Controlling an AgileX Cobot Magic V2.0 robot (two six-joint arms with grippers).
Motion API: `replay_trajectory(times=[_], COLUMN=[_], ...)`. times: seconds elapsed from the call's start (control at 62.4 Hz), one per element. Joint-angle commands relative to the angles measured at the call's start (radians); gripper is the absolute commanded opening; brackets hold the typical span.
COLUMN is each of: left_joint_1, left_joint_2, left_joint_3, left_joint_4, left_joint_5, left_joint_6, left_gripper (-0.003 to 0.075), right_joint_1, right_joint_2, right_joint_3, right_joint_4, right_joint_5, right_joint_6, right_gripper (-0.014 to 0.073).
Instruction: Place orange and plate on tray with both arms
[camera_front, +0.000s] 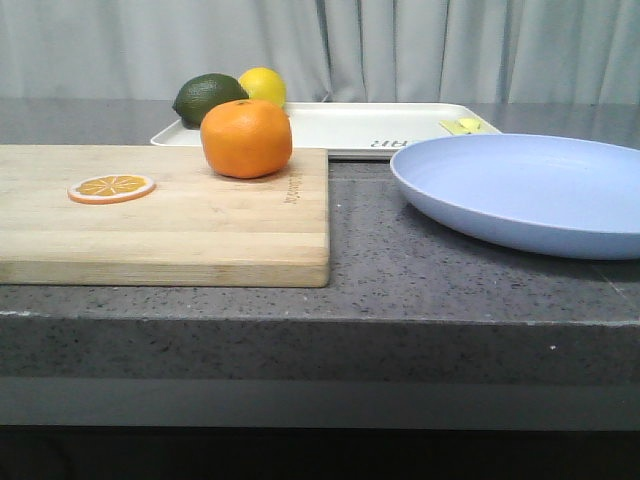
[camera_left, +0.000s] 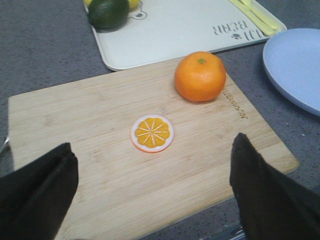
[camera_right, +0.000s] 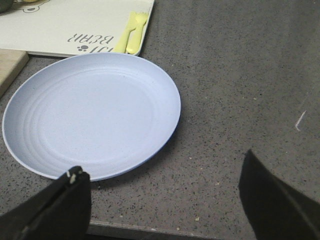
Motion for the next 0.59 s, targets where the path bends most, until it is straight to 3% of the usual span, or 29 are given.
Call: replay_trajectory(times=[0.0, 0.336, 0.577], left_joint_1=[-0.052, -0.2, -0.216], left_joint_2=[0.09, 0.437, 0.66], left_joint_3=[-0.072, -0.286, -0.465], left_joint_4=[-0.003, 0.058, 0.098], left_joint_5=[-0.096, -0.138, -0.08], left_joint_6=[0.013, 0.013, 0.013], left_gripper=[0.0608, 0.0608, 0.061], right_joint_1=[0.002, 0.002, 0.002], right_joint_2=[0.016, 0.016, 0.016], right_joint_3=[-0.035, -0.035, -0.035], right_joint_4=[-0.004, -0.004, -0.004], right_joint_5=[-0.058, -0.058, -0.058], right_joint_6=[-0.012, -0.012, -0.012], right_gripper=[0.0613, 0.0613, 0.0613])
